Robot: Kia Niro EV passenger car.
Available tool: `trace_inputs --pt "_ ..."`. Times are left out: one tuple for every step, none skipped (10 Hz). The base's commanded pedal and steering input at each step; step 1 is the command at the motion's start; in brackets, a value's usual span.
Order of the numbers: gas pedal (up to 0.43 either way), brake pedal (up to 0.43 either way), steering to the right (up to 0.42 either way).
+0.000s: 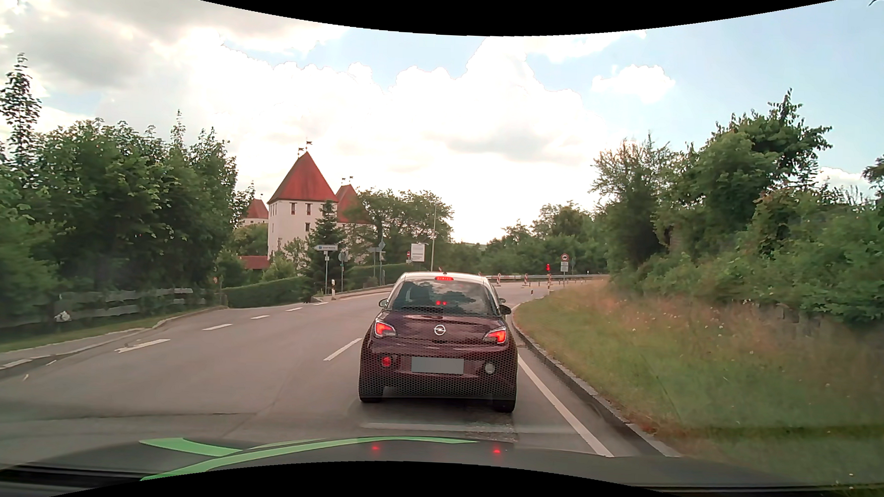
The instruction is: Follow the waypoints while adhering to traffic rules and regulations
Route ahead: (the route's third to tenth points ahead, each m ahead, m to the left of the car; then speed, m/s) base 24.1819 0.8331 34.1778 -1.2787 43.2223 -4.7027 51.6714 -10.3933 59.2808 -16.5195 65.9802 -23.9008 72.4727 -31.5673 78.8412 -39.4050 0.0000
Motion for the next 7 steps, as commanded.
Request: trace_inputs --pt "0.000 0.311 0.027" --pt "0.000 0.311 0.027" --pt "0.000 0.311 0.027" --pt "0.000 0.311 0.027" --pt "0.000 0.305 0.027" --pt "0.000 0.311 0.027" --pt "0.000 0.311 0.027"
